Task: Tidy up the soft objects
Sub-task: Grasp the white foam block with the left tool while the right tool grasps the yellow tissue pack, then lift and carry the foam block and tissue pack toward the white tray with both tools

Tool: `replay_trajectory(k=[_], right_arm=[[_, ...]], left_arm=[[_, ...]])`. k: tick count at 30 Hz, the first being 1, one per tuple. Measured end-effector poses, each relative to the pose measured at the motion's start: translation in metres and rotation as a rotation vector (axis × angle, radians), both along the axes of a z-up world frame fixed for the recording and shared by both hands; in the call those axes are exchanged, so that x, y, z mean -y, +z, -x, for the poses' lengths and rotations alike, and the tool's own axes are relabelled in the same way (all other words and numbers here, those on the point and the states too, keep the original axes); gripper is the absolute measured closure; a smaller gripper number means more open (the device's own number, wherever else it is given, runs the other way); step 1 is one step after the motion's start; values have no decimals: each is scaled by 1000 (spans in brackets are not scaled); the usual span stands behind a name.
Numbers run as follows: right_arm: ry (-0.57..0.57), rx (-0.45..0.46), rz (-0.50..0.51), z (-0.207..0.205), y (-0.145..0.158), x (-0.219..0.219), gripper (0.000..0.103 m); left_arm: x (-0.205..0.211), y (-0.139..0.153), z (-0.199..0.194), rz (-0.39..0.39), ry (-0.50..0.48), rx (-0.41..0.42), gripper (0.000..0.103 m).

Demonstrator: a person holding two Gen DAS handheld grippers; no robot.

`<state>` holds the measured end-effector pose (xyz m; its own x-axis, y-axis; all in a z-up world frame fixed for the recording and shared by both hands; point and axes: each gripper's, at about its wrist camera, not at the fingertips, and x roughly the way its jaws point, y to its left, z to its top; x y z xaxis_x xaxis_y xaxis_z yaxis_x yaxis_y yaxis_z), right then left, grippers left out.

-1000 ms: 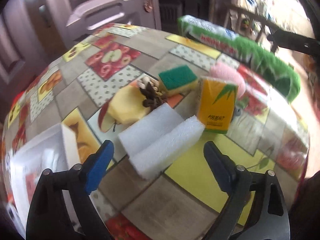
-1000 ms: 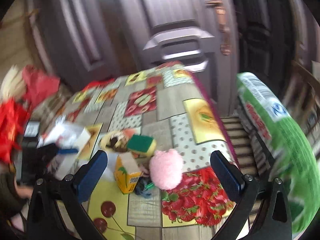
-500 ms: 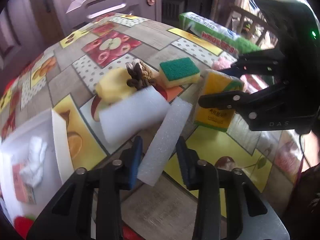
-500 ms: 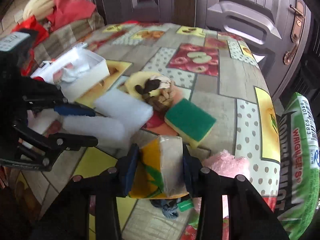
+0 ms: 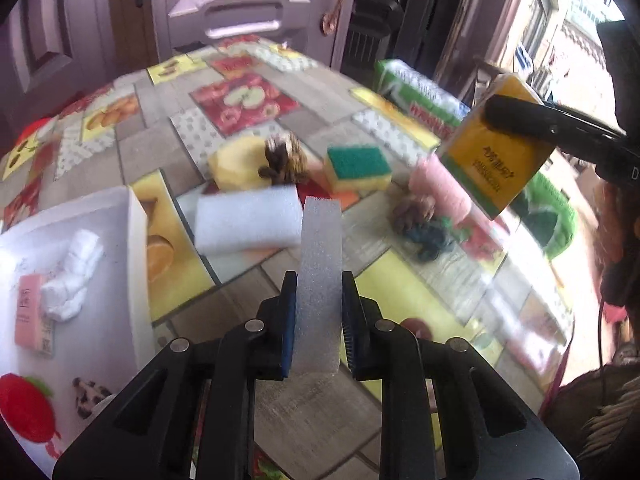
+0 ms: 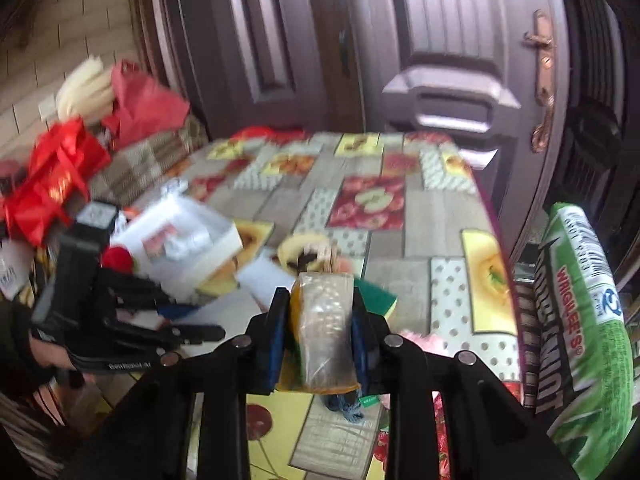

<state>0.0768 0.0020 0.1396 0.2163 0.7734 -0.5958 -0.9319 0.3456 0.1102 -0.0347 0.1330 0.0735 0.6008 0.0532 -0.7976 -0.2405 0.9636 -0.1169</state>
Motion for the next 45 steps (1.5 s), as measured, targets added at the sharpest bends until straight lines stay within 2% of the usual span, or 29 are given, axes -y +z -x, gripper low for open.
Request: replay_trajectory(k=[9, 14, 18, 23, 29, 45], right_arm=[[-61, -7, -201, 10, 59, 27, 76], [-94, -10, -321, 19, 89, 43, 76], [-95, 12, -393, 31, 108, 48, 76], [-53, 21, -414, 45, 112, 41, 76], [-35, -9, -414, 56, 108, 33, 75], [17, -7, -404, 87, 110, 6, 75]], left_arm=[[10, 93, 31, -95, 86, 187, 84], [-1, 144, 68, -115, 192, 300, 84], [-14, 169, 100, -144, 287, 356, 84], [-18, 169, 118, -178, 346, 329, 84], [-10, 167, 136, -207, 372, 325, 84], [-37, 167, 188, -209, 469, 335, 84]])
